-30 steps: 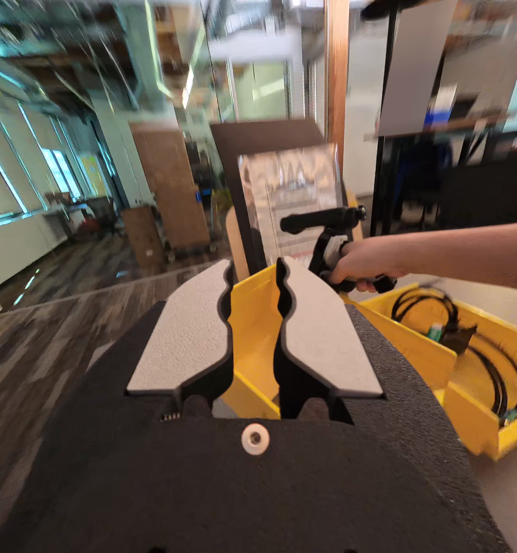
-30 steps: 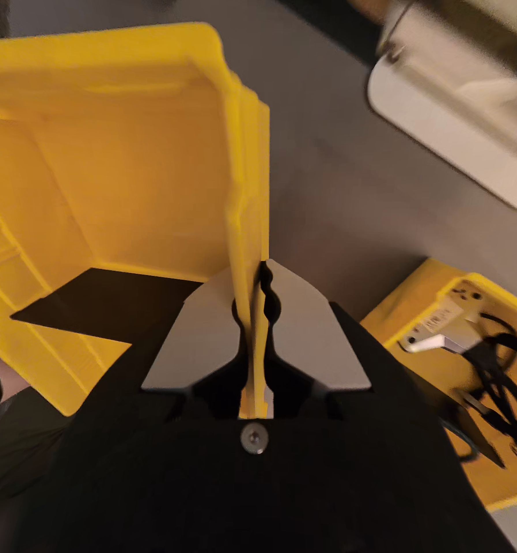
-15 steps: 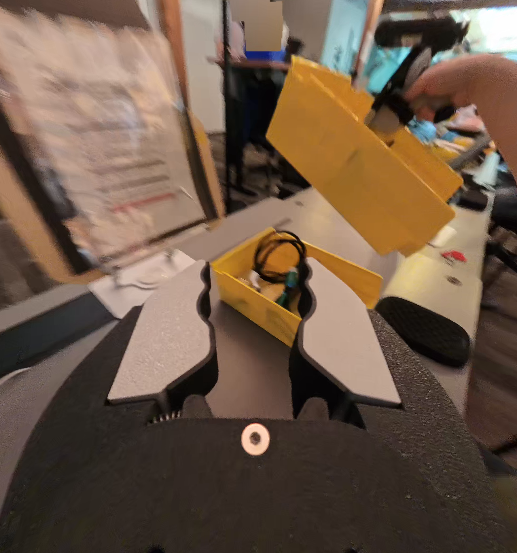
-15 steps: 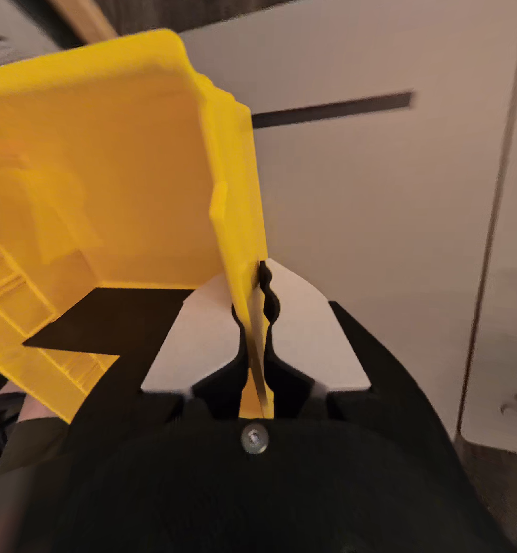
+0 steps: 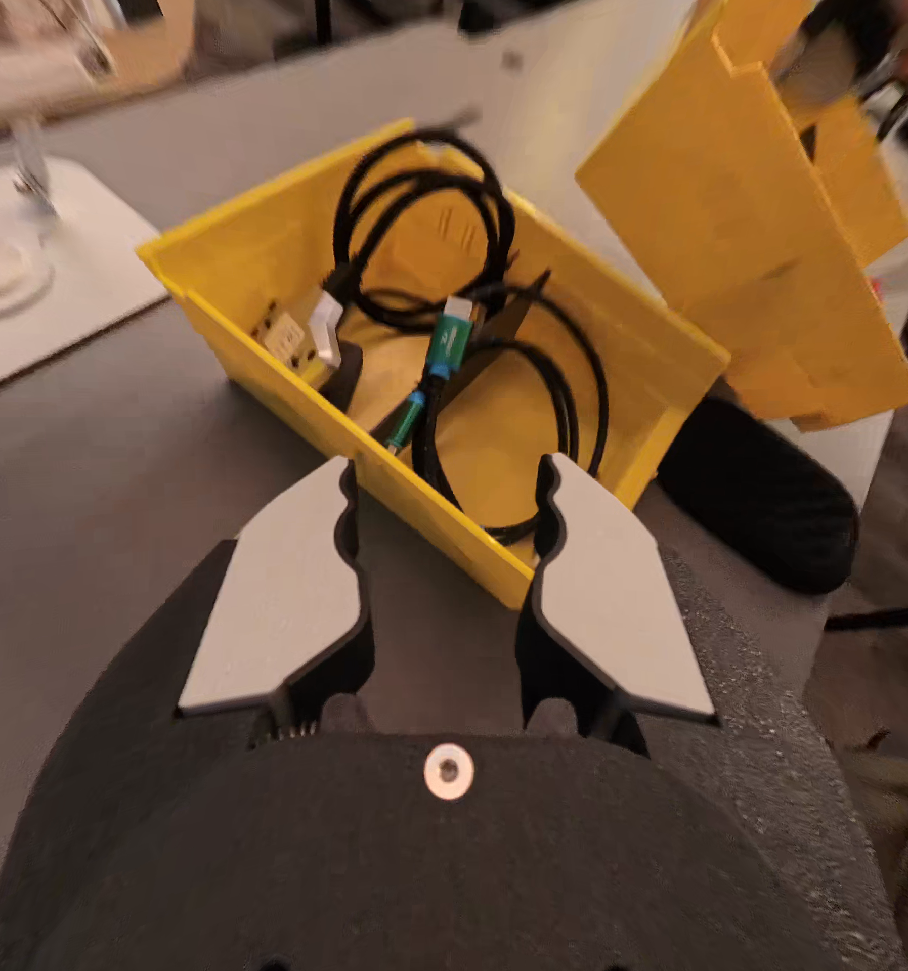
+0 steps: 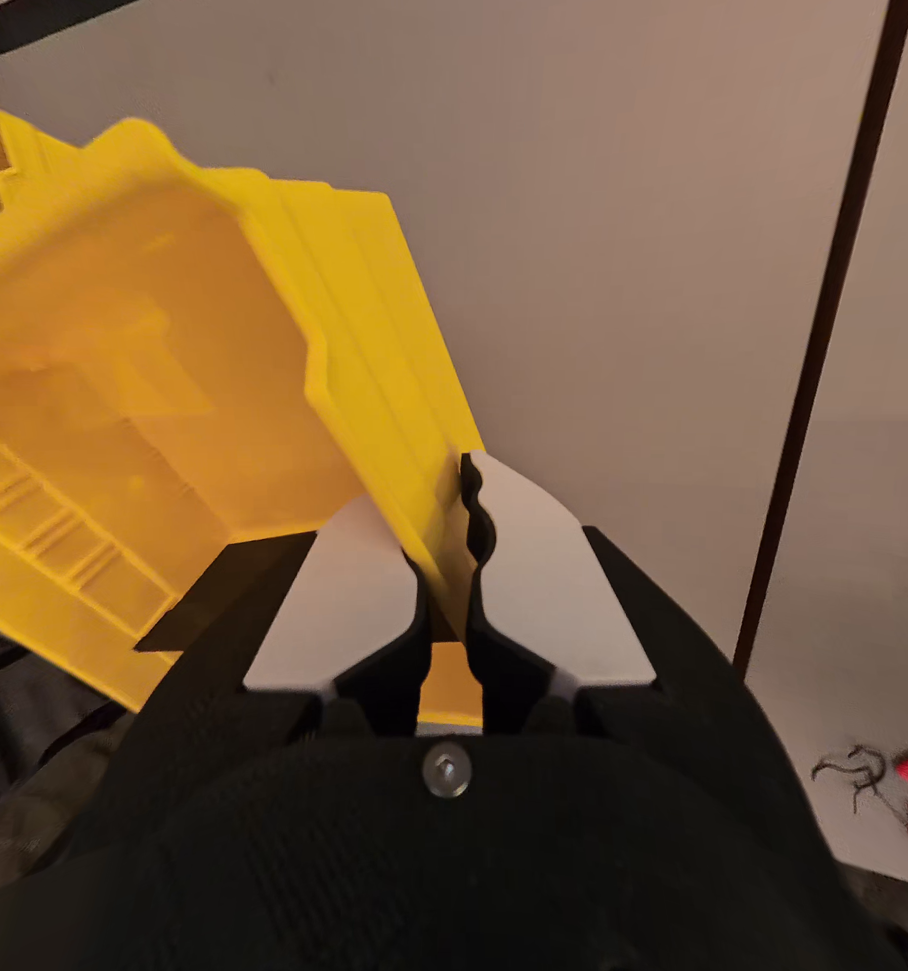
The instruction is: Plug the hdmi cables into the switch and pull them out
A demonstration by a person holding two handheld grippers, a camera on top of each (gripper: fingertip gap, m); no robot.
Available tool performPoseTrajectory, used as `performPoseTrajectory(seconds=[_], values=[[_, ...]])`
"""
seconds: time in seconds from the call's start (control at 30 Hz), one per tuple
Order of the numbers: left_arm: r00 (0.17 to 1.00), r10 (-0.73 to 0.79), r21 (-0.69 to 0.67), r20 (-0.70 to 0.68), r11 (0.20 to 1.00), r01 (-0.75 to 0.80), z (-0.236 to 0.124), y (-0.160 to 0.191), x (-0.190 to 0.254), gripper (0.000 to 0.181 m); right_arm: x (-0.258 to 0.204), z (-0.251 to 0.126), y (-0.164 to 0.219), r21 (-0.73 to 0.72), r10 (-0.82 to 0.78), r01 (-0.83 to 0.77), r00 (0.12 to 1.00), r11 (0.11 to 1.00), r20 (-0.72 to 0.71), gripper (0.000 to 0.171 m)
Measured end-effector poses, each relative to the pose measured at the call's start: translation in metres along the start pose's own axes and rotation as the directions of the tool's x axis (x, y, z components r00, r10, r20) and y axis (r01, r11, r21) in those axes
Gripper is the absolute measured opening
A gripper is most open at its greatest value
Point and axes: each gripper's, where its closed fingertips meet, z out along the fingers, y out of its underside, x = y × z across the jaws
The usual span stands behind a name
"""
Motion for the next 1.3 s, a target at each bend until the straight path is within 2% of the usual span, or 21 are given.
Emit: performPoseTrajectory(seconds=[0.07,0.17,0.23,0.33,0.43,0.5,0.53,0.57,0.6,0.67,0.8,0.93,1.0,1.13,1.3], values=[[0.999,-0.037,-0.108,0.023,0.993,0.039,0.009,0.006,0.003,0.065,-0.003,0.018,-0.007,-0.021,-0.002,0.002,1.000,1.000,0.010,0.010],[0.994,-0.075,-0.297,0.084,0.950,0.097,0.017,0.021,-0.001,0.066,-0.020,0.038,-0.019,-0.029,-0.015,0.019,0.989,0.999,0.144,0.010],[0.987,-0.120,-0.389,0.108,0.908,0.153,0.021,0.029,0.000,0.065,-0.025,0.043,-0.024,-0.027,0.007,-0.002,0.983,1.000,0.185,0.010],[0.978,-0.182,-0.506,0.105,0.837,0.210,0.030,0.042,0.010,0.060,-0.026,0.044,-0.034,0.084,0.049,-0.073,0.966,0.994,0.253,0.013],[0.978,-0.150,-0.604,0.144,0.770,0.207,0.038,0.059,0.014,0.060,-0.014,0.044,-0.033,0.183,0.111,-0.162,0.959,0.970,0.259,0.013],[0.982,-0.068,-0.664,0.178,0.728,0.170,0.044,0.068,0.006,0.055,-0.006,0.048,-0.025,0.180,0.125,-0.176,0.957,0.968,0.262,0.013],[0.983,-0.041,-0.690,0.181,0.707,0.157,0.047,0.071,0.002,0.052,0.002,0.051,-0.021,0.160,0.158,-0.200,0.956,0.967,0.246,0.013],[0.982,-0.050,-0.708,0.183,0.686,0.167,0.050,0.072,0.001,0.058,0.009,0.053,-0.019,0.157,0.172,-0.210,0.959,0.965,0.224,0.012],[0.978,-0.071,-0.721,0.195,0.665,0.192,0.051,0.072,0.000,0.055,0.013,0.054,-0.018,0.156,0.163,-0.198,0.963,0.968,0.213,0.013],[0.971,-0.129,-0.740,0.203,0.629,0.238,0.053,0.072,-0.003,0.047,0.017,0.059,-0.014,0.126,0.139,-0.168,0.968,0.978,0.210,0.014],[0.935,-0.293,-0.777,0.199,0.535,0.333,0.050,0.071,-0.006,0.020,0.030,0.061,-0.008,0.096,0.155,-0.176,0.970,0.980,0.188,0.015],[0.932,-0.299,-0.823,0.203,0.464,0.328,0.045,0.071,-0.015,0.012,0.032,0.061,-0.003,0.085,0.170,-0.190,0.965,0.978,0.199,0.019],[0.936,-0.271,-0.828,0.225,0.453,0.331,0.041,0.069,-0.030,0.009,0.031,0.064,0.002,0.059,0.161,-0.175,0.968,0.983,0.192,0.019],[0.938,-0.206,-0.786,0.280,0.511,0.347,0.030,0.065,-0.079,0.006,0.028,0.070,0.002,0.039,0.176,-0.184,0.972,0.982,0.156,0.018],[0.888,-0.318,-0.646,0.332,0.609,0.460,0.004,0.067,-0.138,0.006,0.004,0.083,-0.019,0.033,0.197,-0.203,0.972,0.979,0.129,0.020]])
